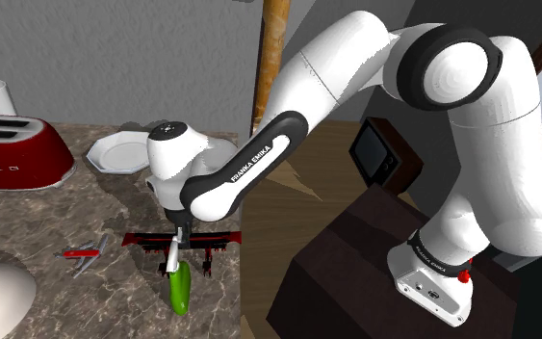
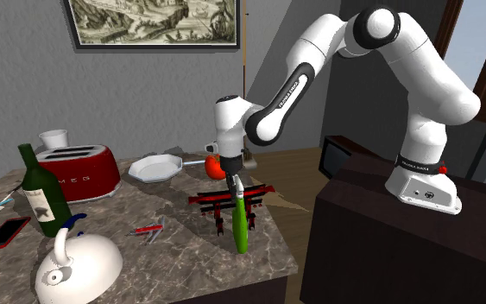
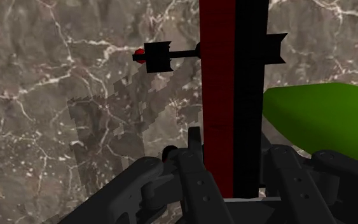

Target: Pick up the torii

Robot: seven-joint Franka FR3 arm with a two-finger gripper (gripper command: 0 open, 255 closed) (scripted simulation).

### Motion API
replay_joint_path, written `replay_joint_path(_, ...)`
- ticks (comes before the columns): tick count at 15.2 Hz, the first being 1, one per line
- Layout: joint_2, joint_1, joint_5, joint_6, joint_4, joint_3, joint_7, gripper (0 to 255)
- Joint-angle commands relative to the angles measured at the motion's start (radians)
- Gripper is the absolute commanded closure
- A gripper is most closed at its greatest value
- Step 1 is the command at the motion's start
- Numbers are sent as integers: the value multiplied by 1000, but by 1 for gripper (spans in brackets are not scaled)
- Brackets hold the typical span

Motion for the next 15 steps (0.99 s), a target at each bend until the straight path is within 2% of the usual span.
replay_joint_path(1, 1, 0, 0, 0, 0, 0, 0, 255)
replay_joint_path(6, 1, 1, 0, 0, 1, 0, 1, 255)
replay_joint_path(15, -88, -19, 28, -75, -13, 26, -11, 255)
